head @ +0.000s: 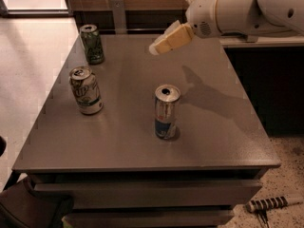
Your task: Pick green can
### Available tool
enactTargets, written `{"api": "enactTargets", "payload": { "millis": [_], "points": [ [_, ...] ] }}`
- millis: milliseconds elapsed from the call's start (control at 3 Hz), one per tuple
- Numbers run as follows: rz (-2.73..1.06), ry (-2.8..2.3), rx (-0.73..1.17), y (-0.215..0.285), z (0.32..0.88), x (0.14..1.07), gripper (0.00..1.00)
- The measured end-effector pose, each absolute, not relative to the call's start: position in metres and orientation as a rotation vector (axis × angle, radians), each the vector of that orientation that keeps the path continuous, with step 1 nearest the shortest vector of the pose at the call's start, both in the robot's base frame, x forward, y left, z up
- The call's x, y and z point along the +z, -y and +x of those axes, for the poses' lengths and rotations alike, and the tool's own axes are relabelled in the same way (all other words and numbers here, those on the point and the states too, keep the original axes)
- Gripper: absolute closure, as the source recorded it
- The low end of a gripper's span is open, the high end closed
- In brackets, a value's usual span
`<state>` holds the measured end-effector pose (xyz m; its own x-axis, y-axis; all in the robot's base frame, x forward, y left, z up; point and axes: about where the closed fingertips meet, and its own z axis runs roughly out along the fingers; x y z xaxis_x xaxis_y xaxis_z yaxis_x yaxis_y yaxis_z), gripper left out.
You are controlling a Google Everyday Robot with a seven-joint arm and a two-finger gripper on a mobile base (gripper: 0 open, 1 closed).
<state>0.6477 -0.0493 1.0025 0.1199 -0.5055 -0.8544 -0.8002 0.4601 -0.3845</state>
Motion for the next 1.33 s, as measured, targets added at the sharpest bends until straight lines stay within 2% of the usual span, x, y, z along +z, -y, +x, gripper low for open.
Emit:
{"api": "enactTargets", "payload": {
  "millis": [1333],
  "points": [
    [-1.072, -1.567, 0.381, 0.001, 0.702, 0.935, 0.00]
  ]
}}
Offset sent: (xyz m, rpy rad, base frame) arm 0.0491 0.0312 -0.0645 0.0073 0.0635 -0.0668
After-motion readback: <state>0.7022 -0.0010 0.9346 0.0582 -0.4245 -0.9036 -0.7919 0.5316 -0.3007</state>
